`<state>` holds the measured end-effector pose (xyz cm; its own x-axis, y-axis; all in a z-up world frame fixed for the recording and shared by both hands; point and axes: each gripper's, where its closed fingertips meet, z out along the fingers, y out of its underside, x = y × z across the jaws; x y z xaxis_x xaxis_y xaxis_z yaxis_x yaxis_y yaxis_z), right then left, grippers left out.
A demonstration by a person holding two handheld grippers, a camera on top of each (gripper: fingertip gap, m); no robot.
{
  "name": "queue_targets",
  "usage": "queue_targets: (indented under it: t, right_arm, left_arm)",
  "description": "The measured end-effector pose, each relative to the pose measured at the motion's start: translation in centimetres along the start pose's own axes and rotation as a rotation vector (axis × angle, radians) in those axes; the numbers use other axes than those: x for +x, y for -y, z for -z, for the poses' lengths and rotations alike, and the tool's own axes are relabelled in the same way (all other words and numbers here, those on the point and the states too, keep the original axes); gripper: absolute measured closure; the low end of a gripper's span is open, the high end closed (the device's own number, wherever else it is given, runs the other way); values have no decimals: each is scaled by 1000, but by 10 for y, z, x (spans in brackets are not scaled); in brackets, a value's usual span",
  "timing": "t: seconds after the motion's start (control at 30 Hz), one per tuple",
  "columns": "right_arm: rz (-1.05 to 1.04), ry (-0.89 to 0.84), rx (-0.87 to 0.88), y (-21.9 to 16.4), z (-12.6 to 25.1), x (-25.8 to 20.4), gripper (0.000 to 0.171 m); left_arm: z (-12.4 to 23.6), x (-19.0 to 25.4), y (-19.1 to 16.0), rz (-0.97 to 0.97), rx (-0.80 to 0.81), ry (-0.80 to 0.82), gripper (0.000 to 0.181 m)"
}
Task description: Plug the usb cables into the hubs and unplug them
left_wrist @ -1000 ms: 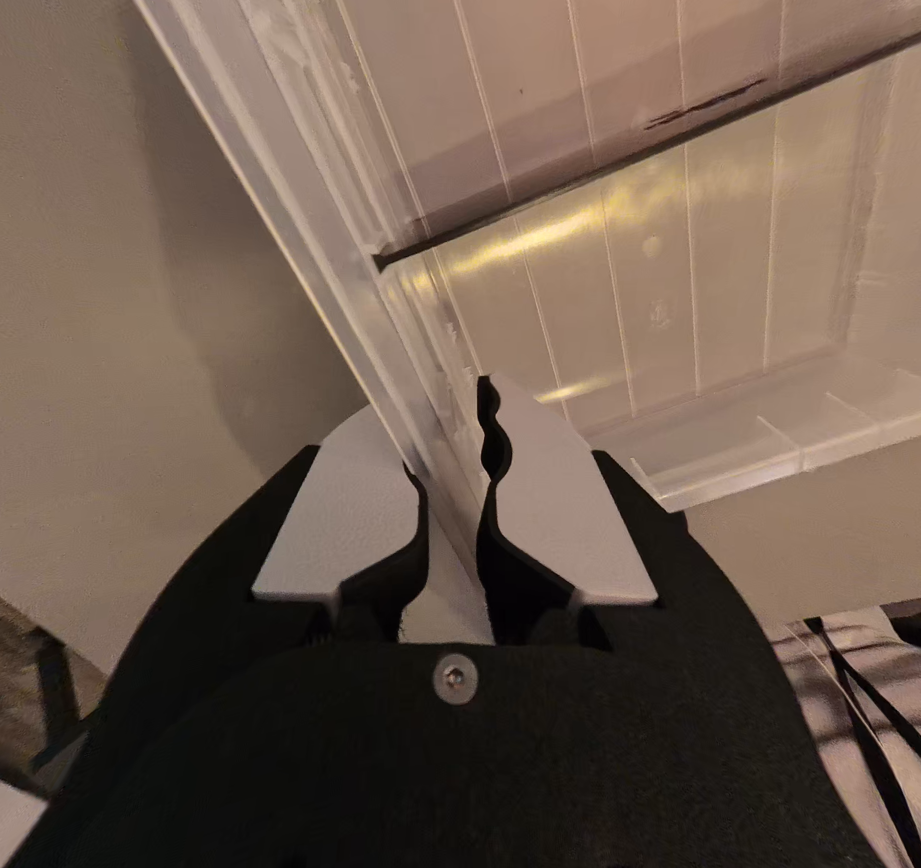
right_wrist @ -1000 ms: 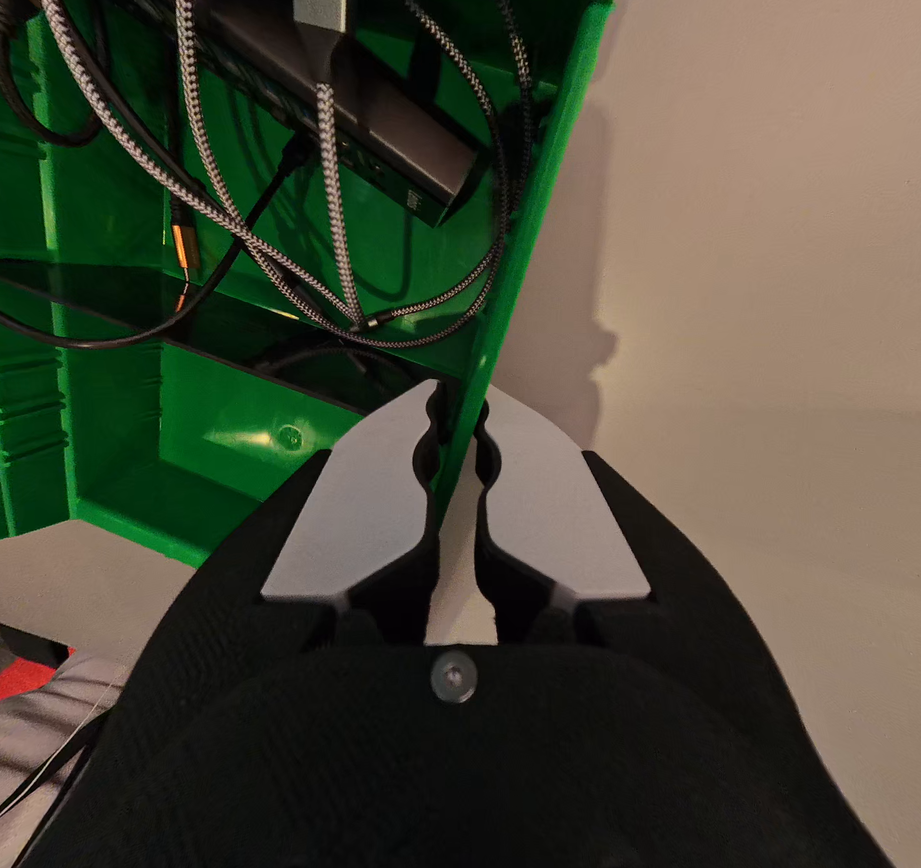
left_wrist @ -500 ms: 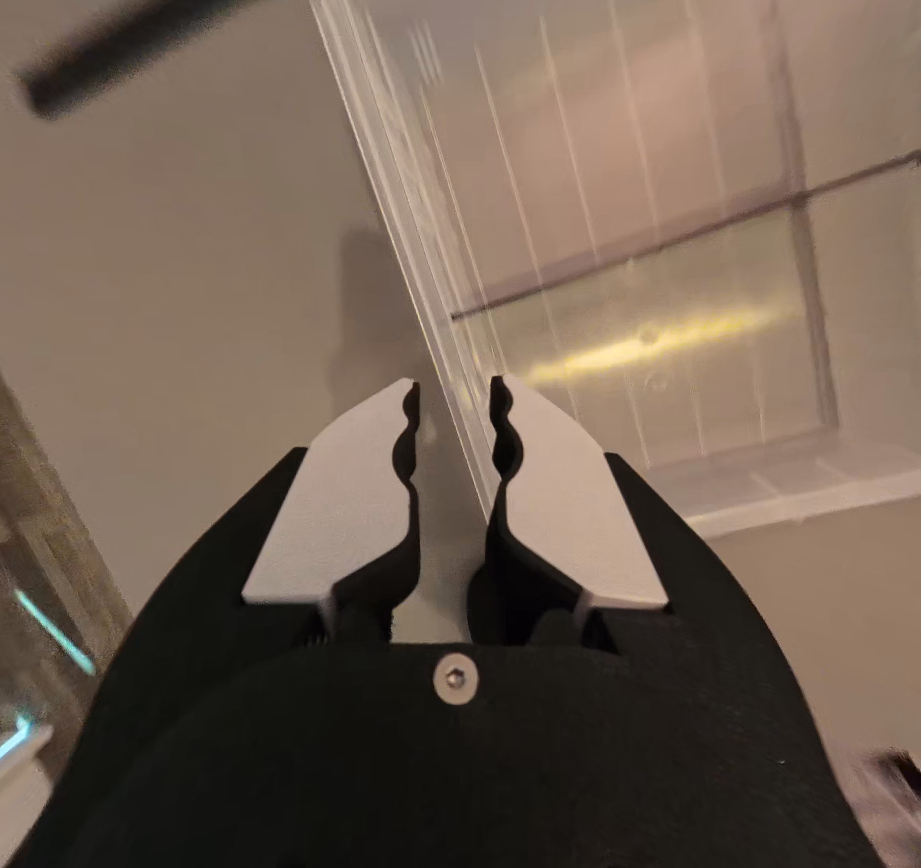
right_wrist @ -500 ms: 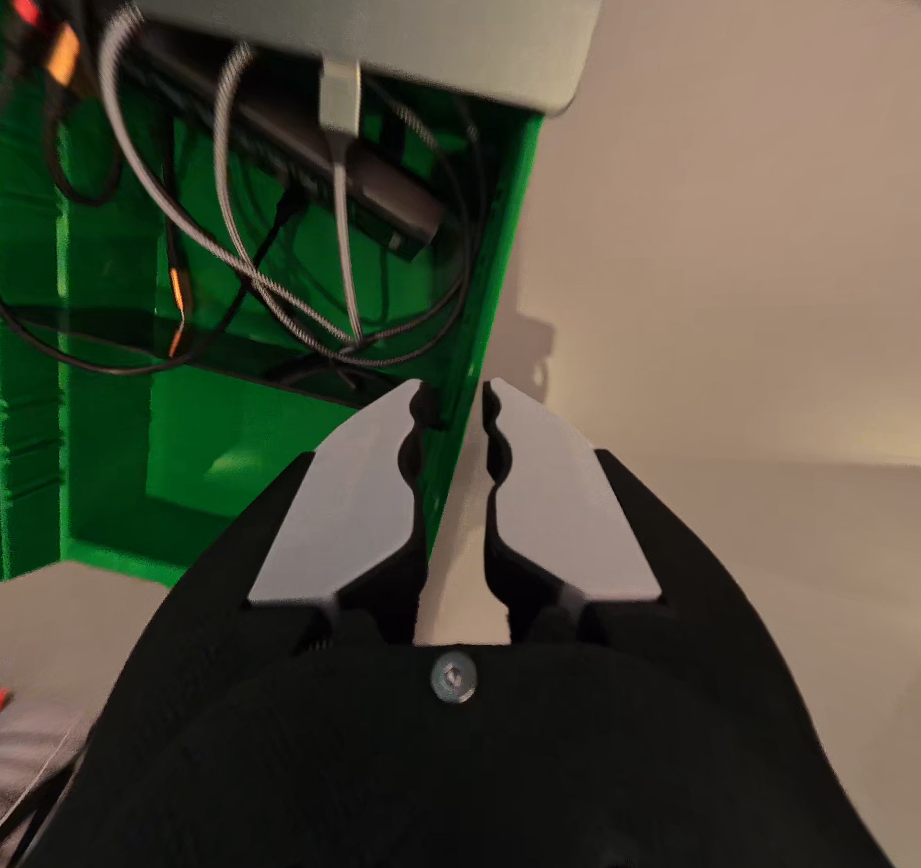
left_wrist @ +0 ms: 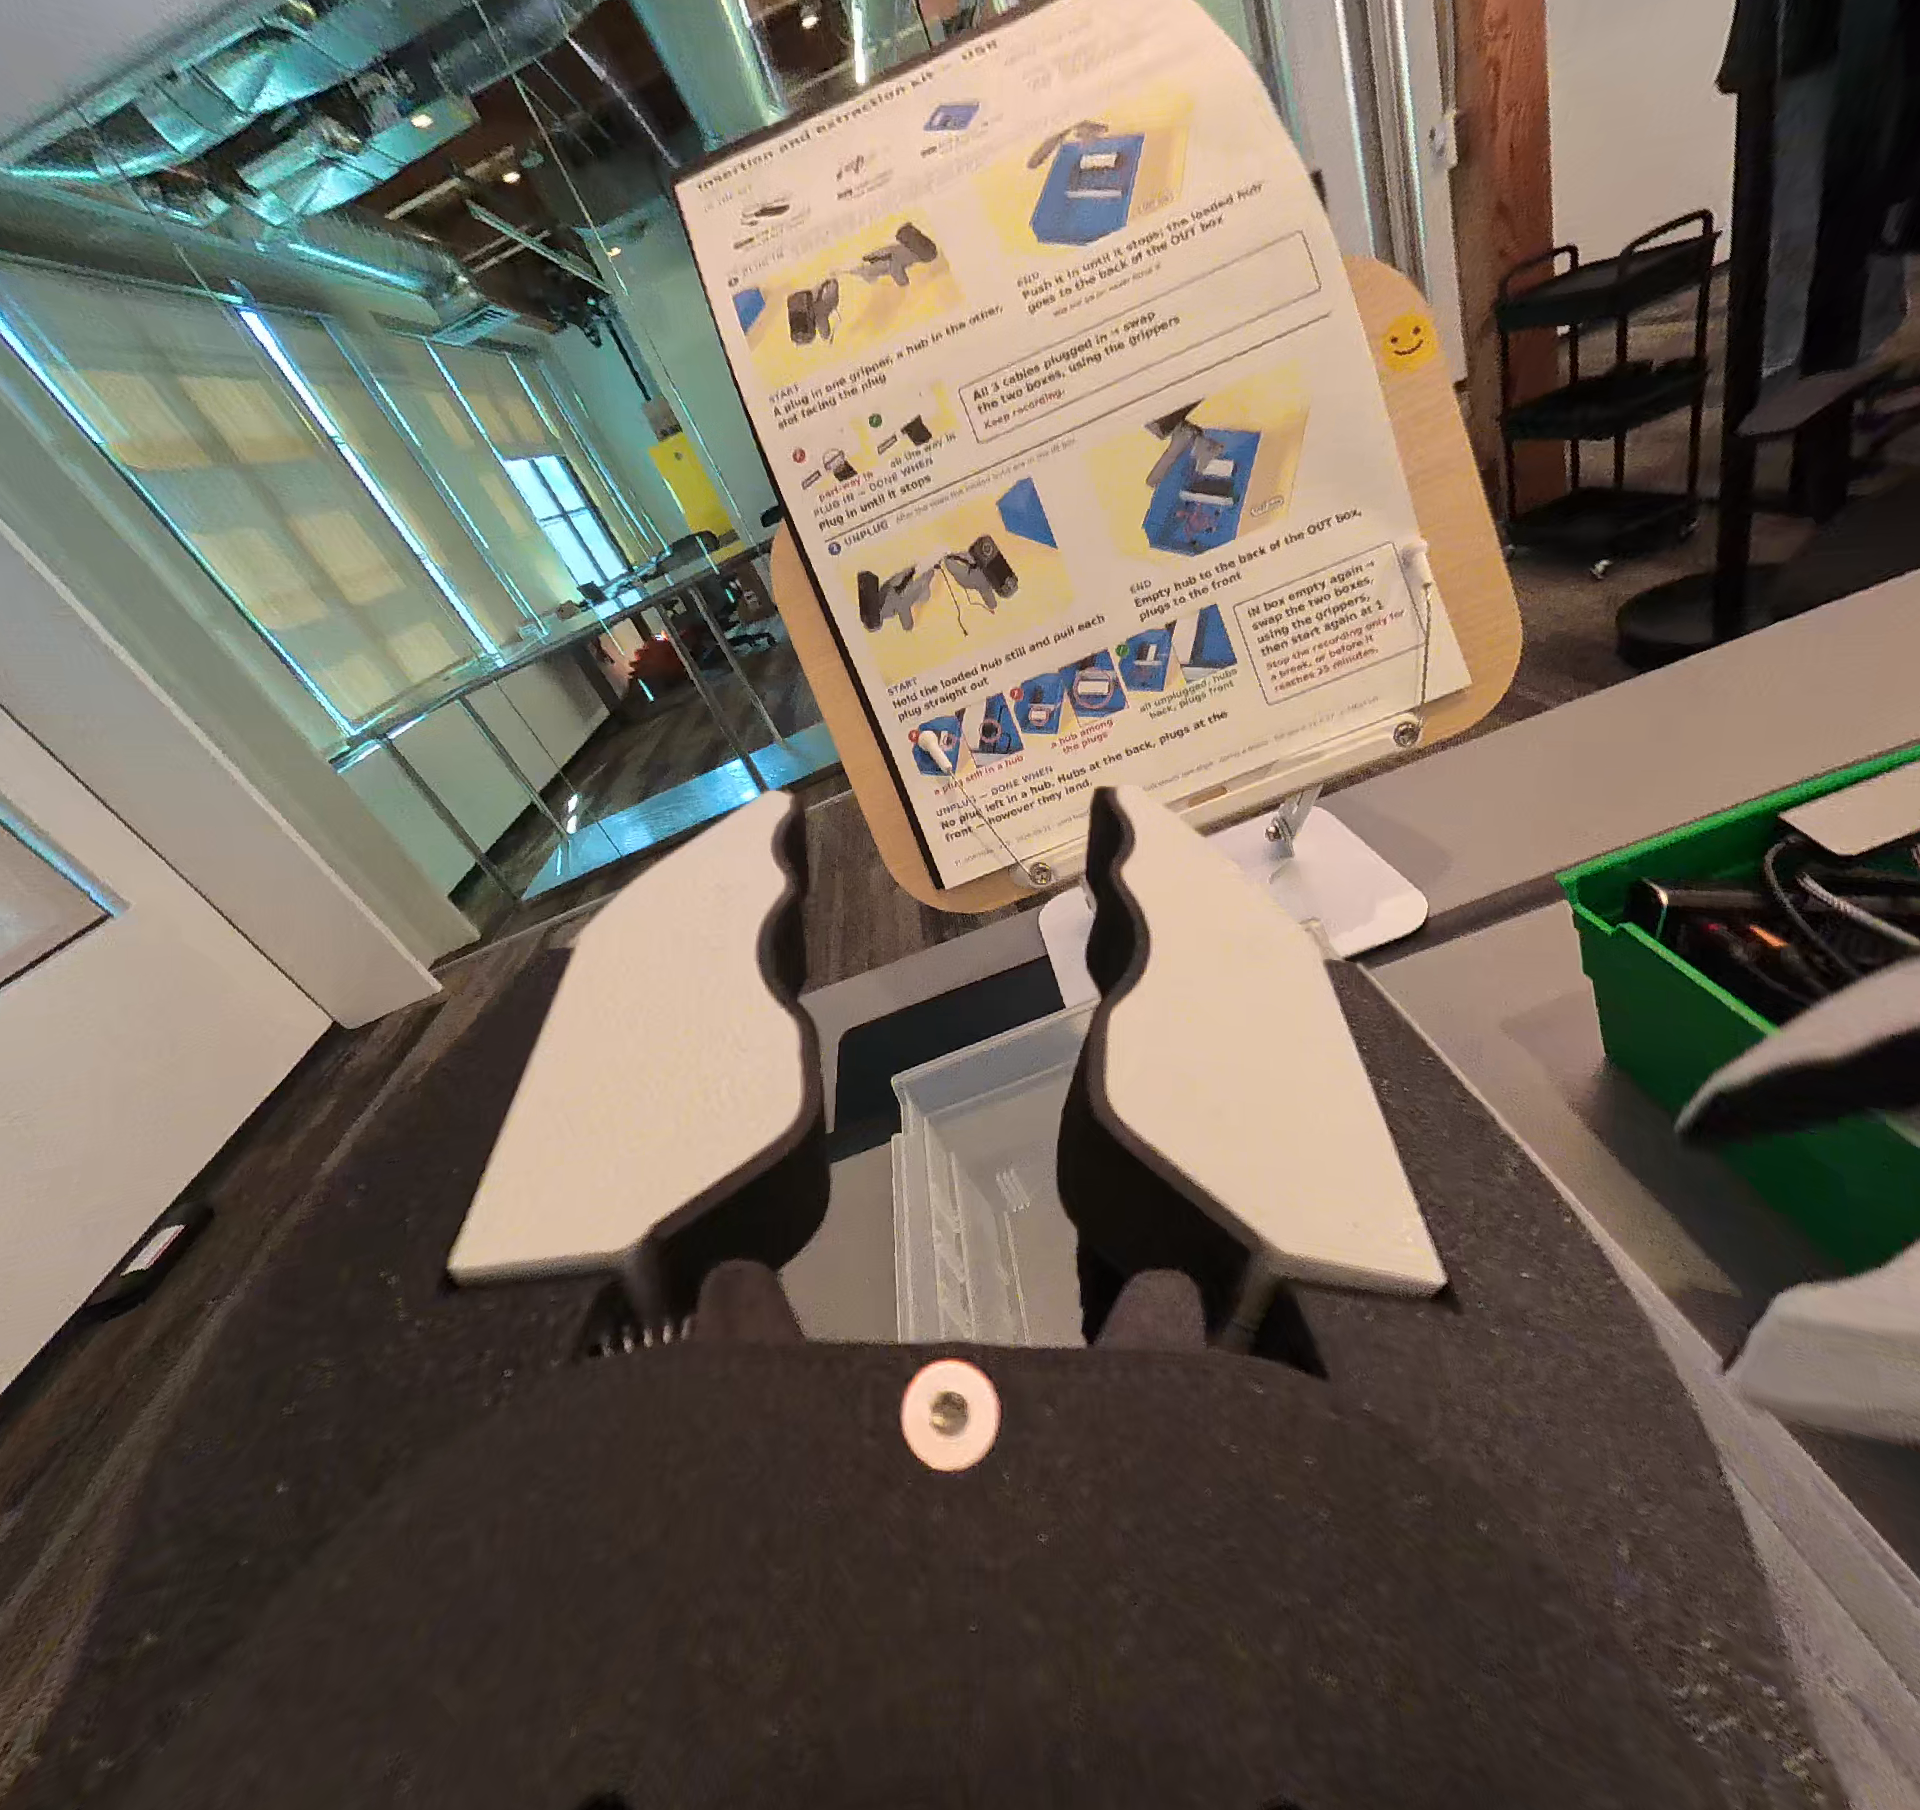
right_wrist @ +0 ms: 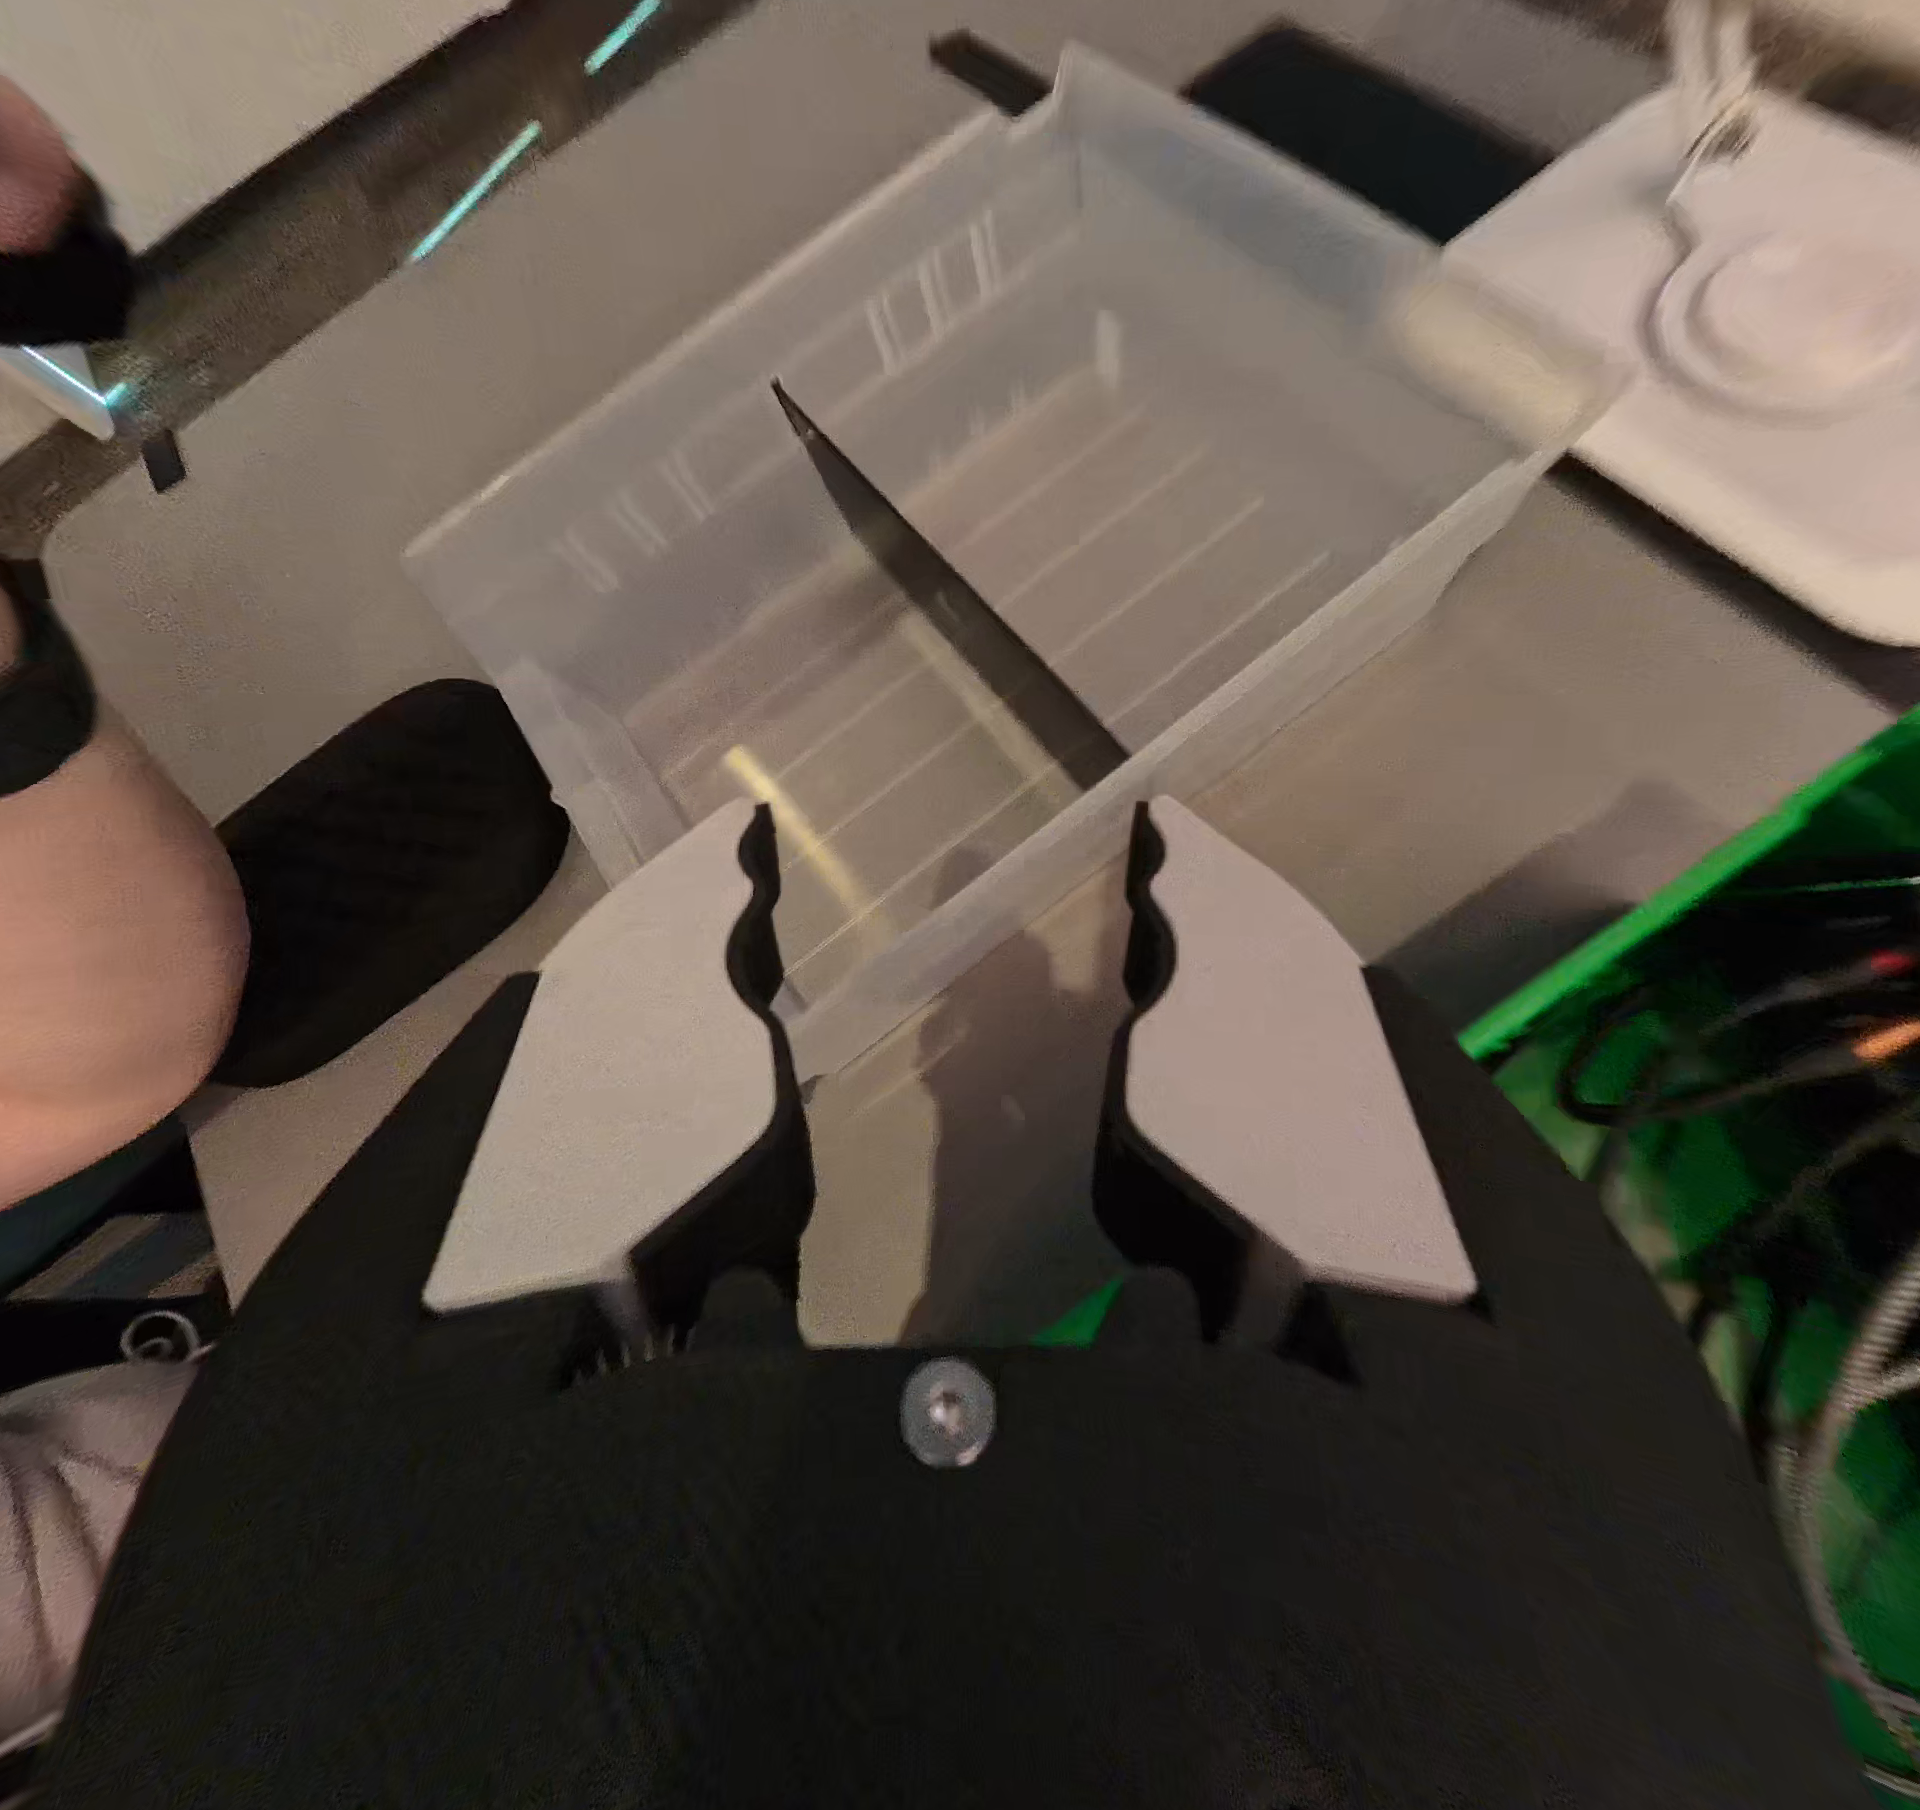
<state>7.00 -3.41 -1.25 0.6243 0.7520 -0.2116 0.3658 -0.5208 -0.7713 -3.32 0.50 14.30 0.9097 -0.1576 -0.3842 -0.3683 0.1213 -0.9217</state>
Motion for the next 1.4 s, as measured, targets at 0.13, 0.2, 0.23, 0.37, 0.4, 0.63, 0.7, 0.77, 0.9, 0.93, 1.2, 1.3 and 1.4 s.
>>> queue_targets:
  t: [0.13,0.2,0.23,0.37,0.4,0.63,0.7,0.77,0.9,0.93,1.2,1.3,1.4]
  right_arm:
    - [-77,-25,-132,-24,-26,-3,108]
    - [-106,-35,-219,-40,-35,-3,105]
    - [-128,-35,-259,-48,-39,-3,105]
    - [-269,14,-304,-56,-52,-10,112]
    - [-286,17,-297,-54,-55,-10,114]
    - [-347,-149,-481,-64,-74,9,124]
    - [-425,-187,-548,-76,-78,11,133]
    - [-528,-202,-568,-82,-81,10,139]
    - [-550,-274,-611,-83,-81,19,151]
    - [-555,-280,-631,-83,-81,20,153]
    - [-584,-331,-641,-80,-82,28,164]
    - [-589,-277,-676,-73,-75,25,164]
    - [-608,-202,-691,-56,-64,16,164]
  left_arm:
    - [0,1,1,-1,-4,8,126]
    - [-3,3,-2,2,-20,-9,125]
    - [-4,4,-4,4,-30,-19,125]
    - [-4,4,-9,18,-68,-55,124]
    - [-3,4,-10,29,-75,-66,123]
    - [3,12,-6,81,-85,-155,126]
    - [3,13,-7,88,-98,-172,125]
    - [3,17,-10,100,-116,-205,125]
    - [6,22,-15,129,-153,-272,125]
    - [7,23,-16,135,-162,-292,125]
    - [40,13,13,273,-82,-428,125]
    - [70,-2,35,317,-2,-464,126]
    - [105,-13,57,373,94,-526,133]
